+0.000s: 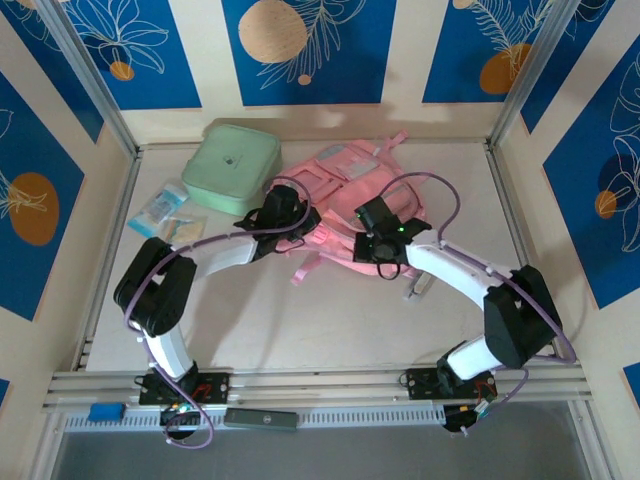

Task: Pack the student bag

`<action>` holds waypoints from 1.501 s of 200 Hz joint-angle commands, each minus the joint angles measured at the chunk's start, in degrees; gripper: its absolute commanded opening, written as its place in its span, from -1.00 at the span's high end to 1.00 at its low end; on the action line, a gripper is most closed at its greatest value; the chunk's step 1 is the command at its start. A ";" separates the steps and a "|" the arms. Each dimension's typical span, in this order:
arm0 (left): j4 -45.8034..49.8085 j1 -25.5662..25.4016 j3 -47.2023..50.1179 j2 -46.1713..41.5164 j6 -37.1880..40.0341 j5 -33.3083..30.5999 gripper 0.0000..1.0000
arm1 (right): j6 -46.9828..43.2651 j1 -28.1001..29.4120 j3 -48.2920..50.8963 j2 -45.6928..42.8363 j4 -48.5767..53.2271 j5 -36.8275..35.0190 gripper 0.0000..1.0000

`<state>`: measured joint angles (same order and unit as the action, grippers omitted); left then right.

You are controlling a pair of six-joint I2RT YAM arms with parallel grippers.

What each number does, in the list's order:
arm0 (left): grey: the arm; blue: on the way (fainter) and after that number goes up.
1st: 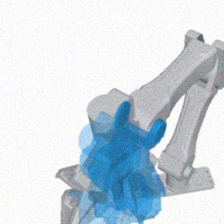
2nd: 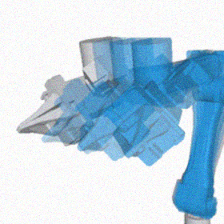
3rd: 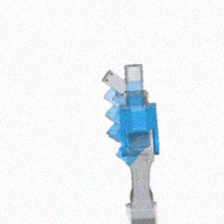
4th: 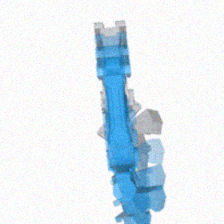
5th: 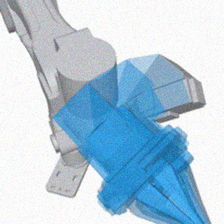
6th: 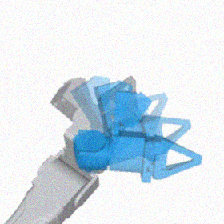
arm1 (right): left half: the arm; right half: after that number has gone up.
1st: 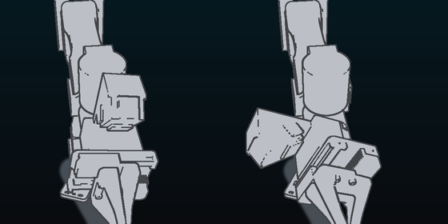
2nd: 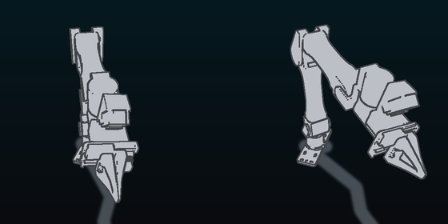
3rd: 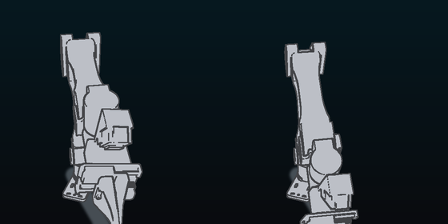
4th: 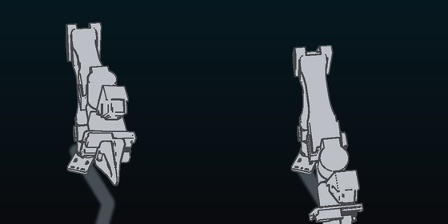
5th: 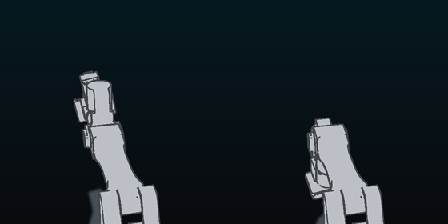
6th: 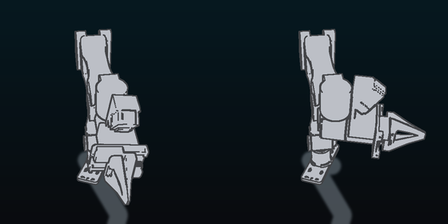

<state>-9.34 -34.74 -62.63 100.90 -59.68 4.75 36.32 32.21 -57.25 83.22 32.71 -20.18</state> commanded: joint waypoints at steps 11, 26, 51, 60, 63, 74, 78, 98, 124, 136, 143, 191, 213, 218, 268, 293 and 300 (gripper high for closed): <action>2.22 4.83 -4.43 0.99 5.77 2.43 1.00 | -3.86 -1.18 0.26 -3.07 5.85 -2.47 1.00; 3.00 5.64 -7.54 3.86 7.03 5.85 1.00 | -4.12 0.91 -0.78 -3.05 5.51 -0.41 1.00; 2.54 6.11 -11.32 6.85 9.12 7.68 1.00 | -3.71 6.04 -3.16 -1.53 2.76 2.55 1.00; 4.09 6.40 -12.95 7.71 9.89 7.96 1.00 | -2.90 6.40 -4.22 -0.17 1.48 4.47 1.00; 4.56 6.65 -13.44 7.95 10.05 8.28 1.00 | -2.65 6.26 -4.59 0.29 1.12 5.30 1.00; 4.61 7.21 -14.33 8.57 10.65 9.84 1.00 | -1.55 5.85 -6.13 2.17 0.41 7.13 1.00; 4.60 7.43 -14.44 8.65 10.86 10.14 1.00 | -1.34 5.77 -6.63 2.77 0.35 7.27 1.00; 5.15 8.09 -12.83 7.52 10.53 12.21 0.62 | -1.52 5.86 -8.01 4.63 -0.80 7.00 1.00; -3.07 7.88 -3.55 2.12 2.78 14.18 0.15 | -1.66 5.51 -8.84 5.46 -0.26 6.74 1.00; -7.85 7.11 0.79 -0.65 -1.38 13.90 0.09 | -1.38 5.53 -8.59 5.33 -0.05 6.33 1.00; -8.38 6.27 2.41 -1.93 -2.94 13.03 0.06 | -1.32 5.62 -8.42 5.21 -0.04 6.24 1.00; -15.45 -1.11 7.88 -2.47 -14.52 7.07 -0.02 | -0.77 5.85 -7.19 3.97 -0.16 5.33 1.00; -17.60 -4.28 8.43 -0.97 -19.26 4.16 0.11 | -0.49 5.96 -7.25 3.97 0.21 5.19 1.00; -18.13 -5.07 8.93 -0.88 -20.08 2.72 0.11 | -0.51 5.98 -7.21 3.97 0.13 5.18 1.00; -18.06 -8.83 11.02 -0.52 -25.17 -3.16 0.20 | -0.52 5.94 -7.24 4.58 -0.43 4.63 1.00; -17.47 -9.82 11.98 -0.58 -26.69 -5.50 0.23 | -0.46 6.05 -7.30 4.93 -0.67 4.21 1.00; -17.18 -9.98 12.09 -0.57 -27.08 -5.82 0.23 | -0.38 6.00 -7.30 5.02 -0.71 4.18 1.00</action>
<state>-25.34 -42.85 -51.57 99.61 -83.68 0.62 35.16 37.87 -63.79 88.71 33.98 -15.20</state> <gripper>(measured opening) 0.389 0.047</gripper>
